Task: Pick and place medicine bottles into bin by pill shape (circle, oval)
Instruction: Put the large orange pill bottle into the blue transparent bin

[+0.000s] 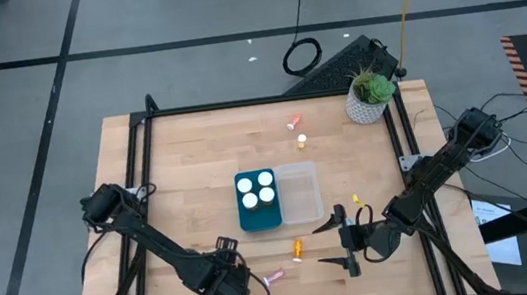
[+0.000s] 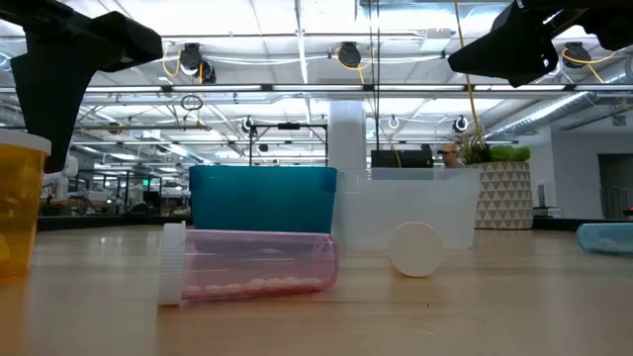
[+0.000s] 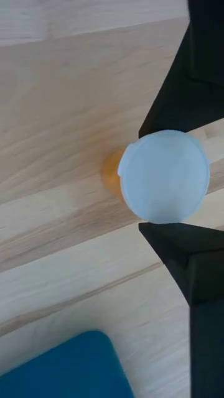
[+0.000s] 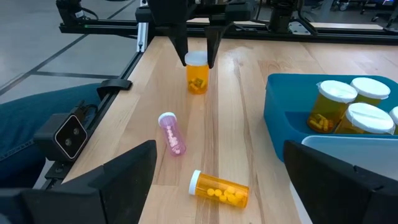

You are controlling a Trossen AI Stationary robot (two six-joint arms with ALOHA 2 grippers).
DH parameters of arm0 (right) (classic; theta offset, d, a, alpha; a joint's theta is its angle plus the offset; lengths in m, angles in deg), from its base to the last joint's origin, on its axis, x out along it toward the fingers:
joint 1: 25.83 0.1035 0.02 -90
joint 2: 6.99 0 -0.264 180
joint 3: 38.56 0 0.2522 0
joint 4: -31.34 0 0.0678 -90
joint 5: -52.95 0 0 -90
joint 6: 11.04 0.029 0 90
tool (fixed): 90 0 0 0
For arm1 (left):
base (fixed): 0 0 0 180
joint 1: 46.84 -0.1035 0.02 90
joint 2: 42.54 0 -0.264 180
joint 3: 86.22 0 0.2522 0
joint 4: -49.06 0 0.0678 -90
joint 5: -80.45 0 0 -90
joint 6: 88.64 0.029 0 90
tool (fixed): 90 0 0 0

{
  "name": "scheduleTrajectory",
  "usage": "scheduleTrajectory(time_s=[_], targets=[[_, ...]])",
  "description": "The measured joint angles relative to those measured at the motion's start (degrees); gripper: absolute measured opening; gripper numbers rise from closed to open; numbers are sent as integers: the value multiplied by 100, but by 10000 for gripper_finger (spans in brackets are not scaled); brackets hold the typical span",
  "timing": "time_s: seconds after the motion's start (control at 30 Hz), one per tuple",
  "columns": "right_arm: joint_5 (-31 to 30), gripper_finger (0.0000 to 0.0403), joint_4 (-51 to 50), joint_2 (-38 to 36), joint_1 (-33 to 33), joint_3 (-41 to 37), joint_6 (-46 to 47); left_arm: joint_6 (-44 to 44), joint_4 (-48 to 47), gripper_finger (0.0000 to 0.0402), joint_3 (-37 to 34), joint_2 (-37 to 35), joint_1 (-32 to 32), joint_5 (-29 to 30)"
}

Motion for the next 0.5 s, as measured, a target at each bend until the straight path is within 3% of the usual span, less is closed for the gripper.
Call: scheduleTrajectory(time_s=[0.3, 0.5], targets=[[0, 341, 0, 1, 0, 1, 0, 6, -106, 229, 142, -1, -94, 3], [0, 341, -1, 1, 0, 0, 0, 345, -354, 211, 699, -1, -318, 52]])
